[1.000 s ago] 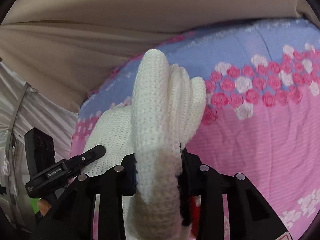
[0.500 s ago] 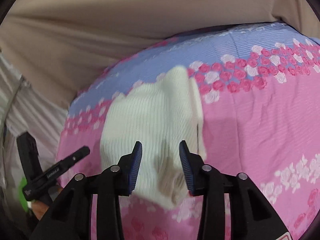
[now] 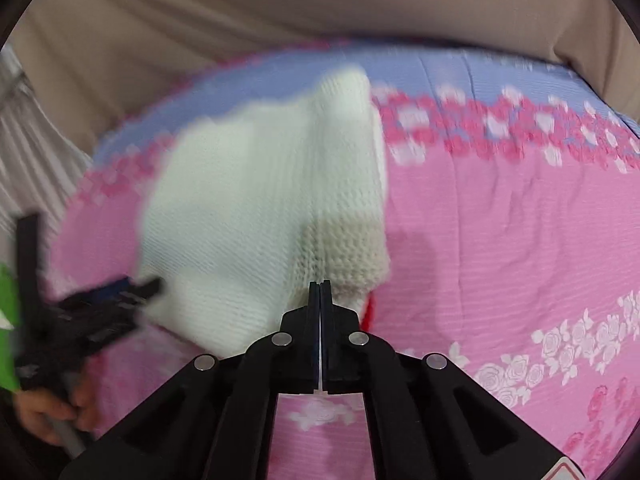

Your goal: Fold small clothes

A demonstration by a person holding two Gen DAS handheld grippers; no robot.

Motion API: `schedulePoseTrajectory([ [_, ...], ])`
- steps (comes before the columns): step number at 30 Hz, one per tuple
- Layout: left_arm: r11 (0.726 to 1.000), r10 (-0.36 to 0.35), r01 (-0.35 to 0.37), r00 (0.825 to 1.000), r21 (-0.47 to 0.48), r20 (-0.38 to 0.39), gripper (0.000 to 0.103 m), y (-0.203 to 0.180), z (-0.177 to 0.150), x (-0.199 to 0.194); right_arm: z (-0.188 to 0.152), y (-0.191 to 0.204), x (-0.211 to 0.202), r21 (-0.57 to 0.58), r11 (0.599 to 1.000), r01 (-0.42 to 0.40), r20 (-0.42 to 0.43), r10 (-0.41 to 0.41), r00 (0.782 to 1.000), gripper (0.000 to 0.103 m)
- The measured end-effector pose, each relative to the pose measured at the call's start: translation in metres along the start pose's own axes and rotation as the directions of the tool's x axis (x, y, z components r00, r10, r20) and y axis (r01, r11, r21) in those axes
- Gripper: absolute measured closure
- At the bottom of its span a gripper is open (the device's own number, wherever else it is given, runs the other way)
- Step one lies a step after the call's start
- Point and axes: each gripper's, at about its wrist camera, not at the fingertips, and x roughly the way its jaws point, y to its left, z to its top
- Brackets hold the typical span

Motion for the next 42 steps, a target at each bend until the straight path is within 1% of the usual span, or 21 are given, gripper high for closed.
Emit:
schedulePoseTrajectory([
  [1,1.0,-0.001,0.001,1.0,0.004,0.009,0.043,-0.002,-0.001,-0.007,-0.004,-0.004,0.015,0.011,1.0,-0.003,-0.032,0.003,0.999,0.103],
  [2,1.0,-0.001,0.001,1.0,0.013,0.021,0.042,-0.006,-0.003,-0.017,-0.004,-0.006,0.009,0.036,0.999,-0.024,-0.015,0.024,1.0,0.103],
  [3,1.0,0.007,-0.008,0.999,0.025,0.041,0.041,-0.009,-0.005,-0.027,-0.002,-0.006,0.0,0.057,0.998,-0.029,-0.017,0.03,0.999,0.103],
  [5,0.999,0.027,-0.03,0.997,0.033,0.072,0.034,-0.013,-0.008,-0.041,-0.003,-0.004,-0.028,0.08,0.996,-0.049,0.036,0.046,0.998,0.101],
  [6,0.999,0.029,-0.033,0.996,0.038,0.087,0.031,-0.016,-0.009,-0.048,-0.005,-0.001,-0.044,0.082,0.996,-0.042,0.066,0.036,0.997,0.099],
  [8,0.998,0.042,-0.049,0.99,0.049,0.132,0.015,-0.022,-0.013,-0.06,-0.014,0.002,-0.069,0.094,0.995,-0.018,0.115,0.007,0.993,0.093],
  [9,0.996,0.057,-0.066,0.986,0.055,0.154,0.013,-0.025,-0.017,-0.065,-0.02,0.004,-0.079,0.101,0.995,-0.009,0.137,-0.004,0.991,0.089],
  [10,0.994,0.073,-0.086,0.979,0.063,0.188,0.011,-0.03,-0.022,-0.072,-0.025,0.007,-0.084,0.1,0.995,0.005,0.152,-0.02,0.988,0.083],
  [11,0.993,0.08,-0.095,0.976,0.068,0.202,0.011,-0.034,-0.025,-0.077,-0.032,0.009,-0.089,0.104,0.994,0.037,0.171,-0.054,0.984,0.077],
  [12,0.992,0.089,-0.106,0.972,0.071,0.216,0.011,-0.038,-0.03,-0.081,-0.039,0.011,-0.094,0.117,0.991,0.069,0.187,-0.09,0.978,0.06],
  [13,0.992,0.093,-0.111,0.968,0.067,0.233,0.011,-0.041,-0.036,-0.084,-0.046,0.012,-0.097,0.131,0.987,0.093,0.208,-0.119,0.971,0.047],
  [15,0.993,0.083,-0.101,0.964,0.062,0.251,0.011,-0.047,-0.045,-0.088,-0.058,0.013,-0.101,0.148,0.981,0.127,0.246,-0.161,0.956,0.041],
  [17,0.992,0.09,-0.108,0.964,0.059,0.251,0.011,-0.053,-0.054,-0.087,-0.068,0.017,-0.102,0.138,0.974,0.18,0.257,-0.21,0.943,0.039],
  [21,0.991,0.103,-0.121,0.964,0.061,0.243,0.011,-0.06,-0.066,-0.083,-0.081,0.019,-0.098,0.109,0.972,0.209,0.249,-0.23,0.941,0.038],
  [27,0.991,0.118,-0.128,0.966,0.029,0.228,0.011,-0.059,-0.073,-0.078,-0.092,0.021,-0.091,0.103,0.971,0.215,0.219,-0.233,0.947,0.038],
  [30,0.991,0.118,-0.129,0.968,0.036,0.221,0.011,-0.06,-0.077,-0.077,-0.096,0.021,-0.088,0.107,0.973,0.206,0.208,-0.224,0.952,0.038],
  [32,0.989,0.132,-0.144,0.966,0.042,0.223,0.011,-0.062,-0.079,-0.077,-0.097,0.023,-0.086,0.1,0.974,0.204,0.201,-0.221,0.954,0.038],
  [36,0.988,0.14,-0.15,0.965,0.029,0.221,0.011,-0.058,-0.082,-0.077,-0.1,0.032,-0.085,0.079,0.972,0.223,0.208,-0.235,0.949,0.038],
  [42,0.988,0.146,-0.154,0.967,0.024,0.209,0.011,-0.055,-0.083,-0.076,-0.101,0.036,-0.085,0.072,0.972,0.223,0.205,-0.233,0.95,0.038],
])
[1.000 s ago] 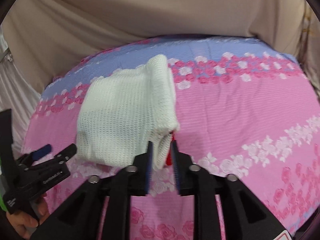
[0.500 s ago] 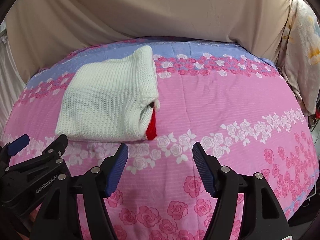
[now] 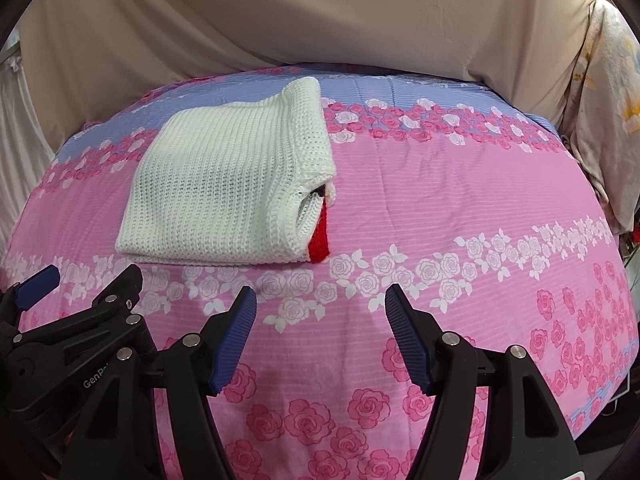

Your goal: Fold small clothes

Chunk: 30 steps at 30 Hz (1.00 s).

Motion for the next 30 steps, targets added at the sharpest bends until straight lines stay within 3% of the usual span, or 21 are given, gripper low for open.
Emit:
schedulePoseTrajectory([
  [30,1.0,-0.006,0.006,0.999,0.015,-0.033,0.013,-0.0067,0.0017,0.0095,0.0001,-0.002,0.0094,0.023,1.0,0.017,-0.049,-0.016,0.999,0.038],
])
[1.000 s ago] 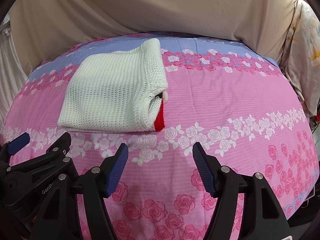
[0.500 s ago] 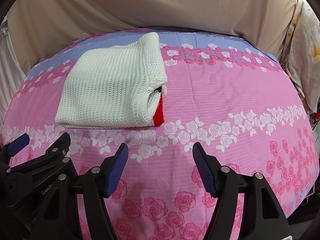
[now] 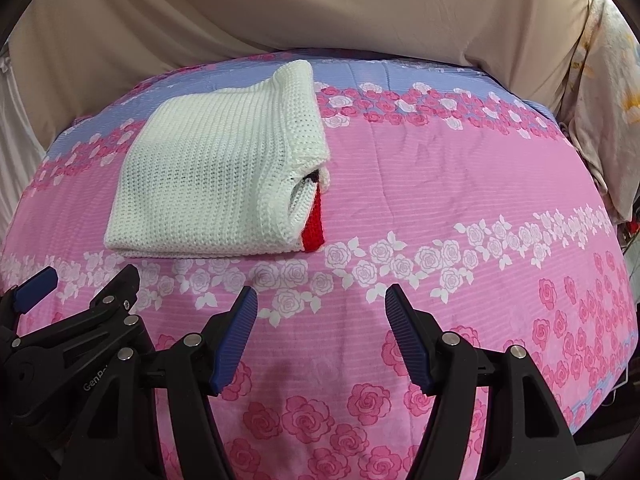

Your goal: Fold small clothes

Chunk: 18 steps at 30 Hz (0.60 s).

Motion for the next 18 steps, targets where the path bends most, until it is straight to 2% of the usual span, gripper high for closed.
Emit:
schedulePoseTrajectory([
  [18,1.0,-0.004,0.004,1.0,0.01,-0.004,0.015,-0.0019,0.001,0.0043,0.0,0.0026,0.0017,0.0,1.0,0.01,-0.009,-0.01,1.0,0.039],
])
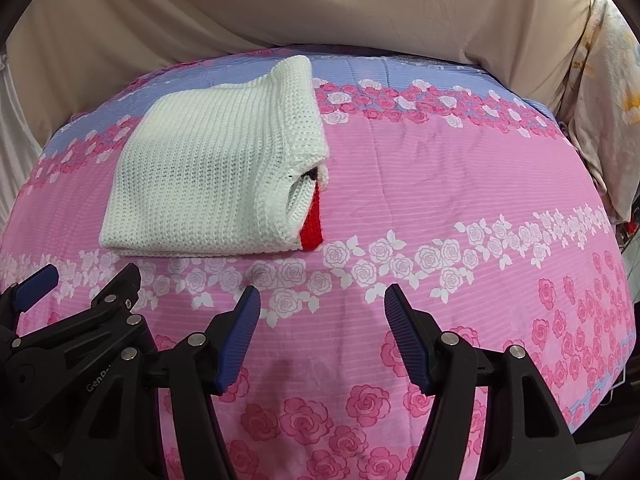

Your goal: Fold small clothes

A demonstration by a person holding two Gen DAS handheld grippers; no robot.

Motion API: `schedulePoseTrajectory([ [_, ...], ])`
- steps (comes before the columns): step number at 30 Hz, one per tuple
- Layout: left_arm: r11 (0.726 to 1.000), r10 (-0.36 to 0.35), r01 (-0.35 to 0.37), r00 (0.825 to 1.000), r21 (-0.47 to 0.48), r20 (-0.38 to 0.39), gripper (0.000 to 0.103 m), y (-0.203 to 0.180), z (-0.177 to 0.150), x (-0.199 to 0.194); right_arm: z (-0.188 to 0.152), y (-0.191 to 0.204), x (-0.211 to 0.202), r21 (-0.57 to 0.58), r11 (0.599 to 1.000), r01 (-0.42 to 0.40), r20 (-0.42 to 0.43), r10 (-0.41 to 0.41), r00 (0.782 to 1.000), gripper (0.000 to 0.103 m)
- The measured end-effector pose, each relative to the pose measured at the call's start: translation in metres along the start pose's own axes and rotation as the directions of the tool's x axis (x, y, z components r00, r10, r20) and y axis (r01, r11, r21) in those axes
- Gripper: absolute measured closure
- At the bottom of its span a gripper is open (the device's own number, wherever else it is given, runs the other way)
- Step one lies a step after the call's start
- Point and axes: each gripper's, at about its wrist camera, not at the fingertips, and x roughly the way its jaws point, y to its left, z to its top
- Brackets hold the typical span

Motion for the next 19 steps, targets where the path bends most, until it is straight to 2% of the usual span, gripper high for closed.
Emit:
schedulePoseTrajectory([
  [19,1.0,0.005,-0.005,1.0,0.01,-0.009,0.021,-0.0034,0.0014,0.0051,0.004,0.0035,0.0063,-0.022,1.0,0.007,-0.017,-0.007,1.0,0.043],
])
